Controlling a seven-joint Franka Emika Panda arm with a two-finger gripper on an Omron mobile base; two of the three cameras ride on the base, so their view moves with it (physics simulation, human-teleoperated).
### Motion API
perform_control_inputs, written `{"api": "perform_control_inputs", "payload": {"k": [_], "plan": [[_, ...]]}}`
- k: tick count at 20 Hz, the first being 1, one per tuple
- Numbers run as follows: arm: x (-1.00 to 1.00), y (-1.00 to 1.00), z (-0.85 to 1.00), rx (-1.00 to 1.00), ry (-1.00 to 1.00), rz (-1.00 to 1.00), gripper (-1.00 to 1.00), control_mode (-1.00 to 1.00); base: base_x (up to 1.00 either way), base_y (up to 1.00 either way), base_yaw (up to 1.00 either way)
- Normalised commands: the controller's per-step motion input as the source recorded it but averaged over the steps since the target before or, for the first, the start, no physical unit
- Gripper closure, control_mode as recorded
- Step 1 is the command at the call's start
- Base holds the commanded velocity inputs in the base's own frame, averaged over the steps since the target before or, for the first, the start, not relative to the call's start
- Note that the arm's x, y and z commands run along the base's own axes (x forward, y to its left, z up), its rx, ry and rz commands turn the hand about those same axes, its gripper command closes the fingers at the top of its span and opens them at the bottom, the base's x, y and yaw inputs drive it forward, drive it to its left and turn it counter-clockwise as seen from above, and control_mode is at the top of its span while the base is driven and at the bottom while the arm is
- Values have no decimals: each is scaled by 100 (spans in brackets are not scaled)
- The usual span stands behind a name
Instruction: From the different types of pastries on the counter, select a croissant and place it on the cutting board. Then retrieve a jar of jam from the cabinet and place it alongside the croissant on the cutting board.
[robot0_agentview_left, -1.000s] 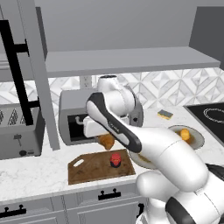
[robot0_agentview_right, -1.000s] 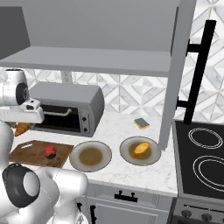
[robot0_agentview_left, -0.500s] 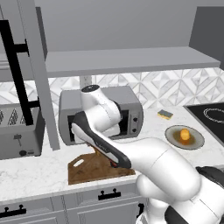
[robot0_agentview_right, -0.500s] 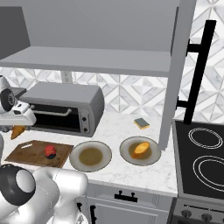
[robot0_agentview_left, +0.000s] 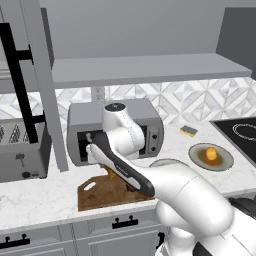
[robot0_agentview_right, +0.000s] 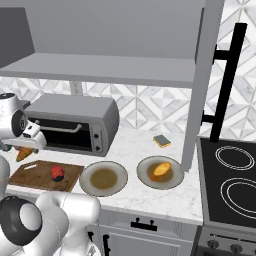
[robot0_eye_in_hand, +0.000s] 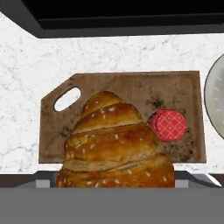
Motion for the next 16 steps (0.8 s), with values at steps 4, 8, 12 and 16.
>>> {"api": "perform_control_inputs", "payload": {"k": [4,8,12,16], "plan": [[30,0,-63,0,-10,-3,100,-100,0,0,0],[9,17,-47,1,-2,-1,100,-100,0,0,0],[0,26,-35,12,1,-1,100,-100,0,0,0],[1,11,-13,1,3,0,100,-100,0,0,0]]}}
